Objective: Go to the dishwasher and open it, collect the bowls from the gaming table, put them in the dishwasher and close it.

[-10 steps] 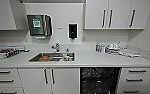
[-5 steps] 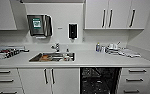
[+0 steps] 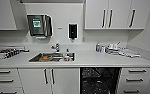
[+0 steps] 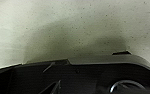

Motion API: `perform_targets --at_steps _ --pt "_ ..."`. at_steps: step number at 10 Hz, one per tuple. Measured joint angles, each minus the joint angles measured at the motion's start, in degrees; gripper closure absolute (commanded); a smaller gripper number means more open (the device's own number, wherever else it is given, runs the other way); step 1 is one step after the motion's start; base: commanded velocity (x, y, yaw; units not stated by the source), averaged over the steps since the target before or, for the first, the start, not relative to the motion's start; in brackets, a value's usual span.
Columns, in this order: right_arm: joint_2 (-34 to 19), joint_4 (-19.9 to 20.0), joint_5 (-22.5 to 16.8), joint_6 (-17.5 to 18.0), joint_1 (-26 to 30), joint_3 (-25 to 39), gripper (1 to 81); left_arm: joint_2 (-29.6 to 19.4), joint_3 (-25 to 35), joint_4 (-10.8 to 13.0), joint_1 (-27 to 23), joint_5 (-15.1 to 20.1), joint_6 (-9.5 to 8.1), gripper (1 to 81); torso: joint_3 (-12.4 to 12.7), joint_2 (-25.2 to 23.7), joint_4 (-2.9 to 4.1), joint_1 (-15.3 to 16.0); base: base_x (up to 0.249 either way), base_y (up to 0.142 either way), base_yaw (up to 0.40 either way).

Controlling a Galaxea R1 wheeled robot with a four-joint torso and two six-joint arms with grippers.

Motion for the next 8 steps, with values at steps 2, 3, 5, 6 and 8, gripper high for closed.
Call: perform_targets --at_steps 2,3,5,6,8 --pt "1.93 -0.77 0.57 -0.02 -0.20 -2.82 1.0 0.39 -0.02 0.00 0.41 1.83 -0.05 1.0 0.02 0.59 0.00 -0.44 0.000 0.000 0.000" --pt "2.56 -0.79 0.44 0.00 -0.33 -3.73 1.0 0.38 -0.38 0.00 0.44 2.23 -0.07 1.0 0.02 1.99 0.00 -1.33 0.000 0.000 0.000" --pt "2.73 -0.82 0.11 0.00 -0.52 -4.00 1.0 0.55 -0.35 0.00 0.41 2.43 -0.07 1.0 0.02 6.12 0.00 -3.98 0.000 0.000 0.000" --pt "2.78 -0.82 0.15 0.00 -0.48 -4.11 1.0 0.57 -0.35 0.00 0.33 2.54 -0.07 1.0 0.02 8.17 0.00 -5.29 0.000 0.000 0.000" --pt "3.28 -0.82 0.15 0.00 -0.48 -4.66 1.0 0.63 -0.35 0.01 -0.17 2.57 -0.07 1.0 0.02 12.30 0.00 -7.94 0.000 0.000 0.000"
